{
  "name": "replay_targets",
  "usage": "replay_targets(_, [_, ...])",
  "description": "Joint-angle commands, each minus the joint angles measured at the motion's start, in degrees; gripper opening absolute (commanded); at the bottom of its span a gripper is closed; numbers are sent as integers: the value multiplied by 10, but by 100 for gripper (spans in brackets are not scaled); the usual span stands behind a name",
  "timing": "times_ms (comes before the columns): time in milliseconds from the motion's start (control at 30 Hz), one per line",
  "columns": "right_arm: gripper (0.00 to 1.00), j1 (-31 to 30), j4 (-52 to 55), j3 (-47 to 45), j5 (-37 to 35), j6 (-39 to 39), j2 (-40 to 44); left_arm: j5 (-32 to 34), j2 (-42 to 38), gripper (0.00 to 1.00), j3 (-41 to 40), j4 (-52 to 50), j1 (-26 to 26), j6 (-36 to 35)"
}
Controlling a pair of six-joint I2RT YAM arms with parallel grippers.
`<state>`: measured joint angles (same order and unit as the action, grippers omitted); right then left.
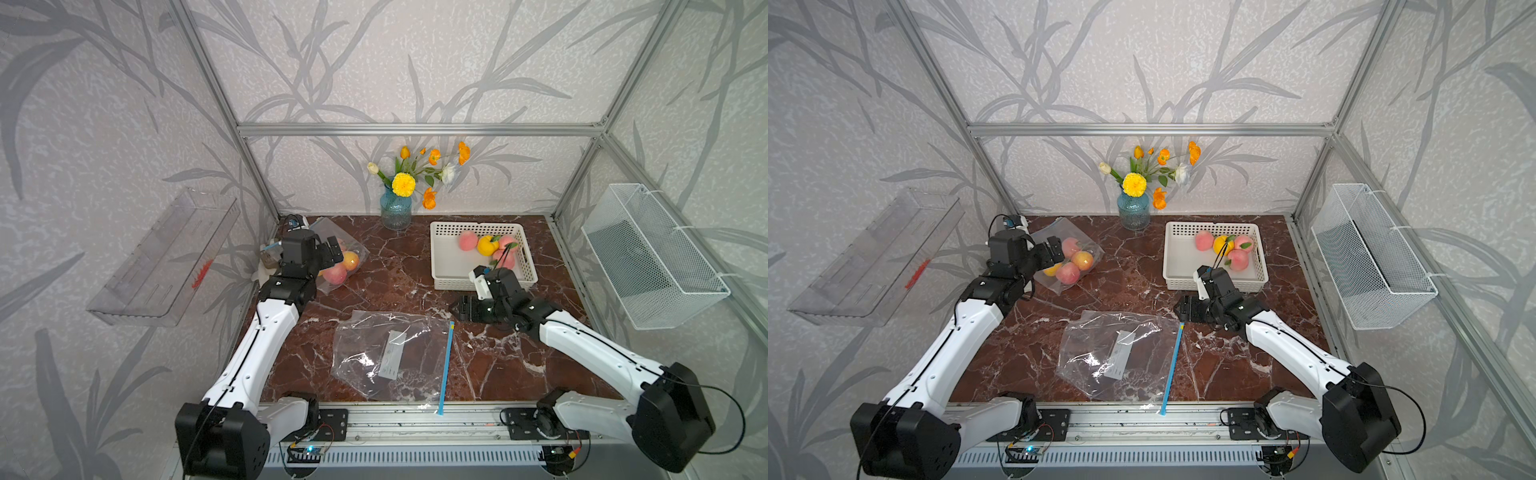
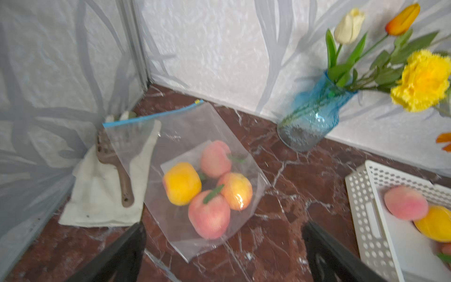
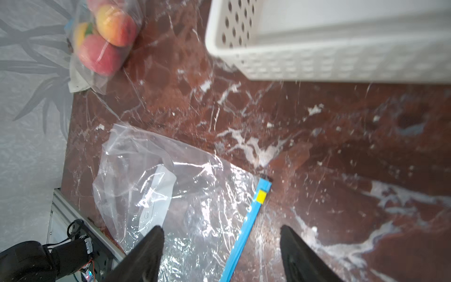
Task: Place the peach in a zip-top bag and seal the zipper
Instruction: Place the zipper food storage bag at the center of the board.
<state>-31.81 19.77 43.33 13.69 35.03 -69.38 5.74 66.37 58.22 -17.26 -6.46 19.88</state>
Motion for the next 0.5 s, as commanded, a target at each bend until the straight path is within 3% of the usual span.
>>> replay_targets(0, [73,-30,-1,-34,-31,103,2,-91,-3,99,-19,-60,-17,32])
replay_targets(200, [61,-67,-43,-98,-16,162,5,-126,11,97,-42,-67,-95,60])
replay_targets(467, [45,-79,-98,-129,5,192,-16,-251,74,88,-112,16,-185,160])
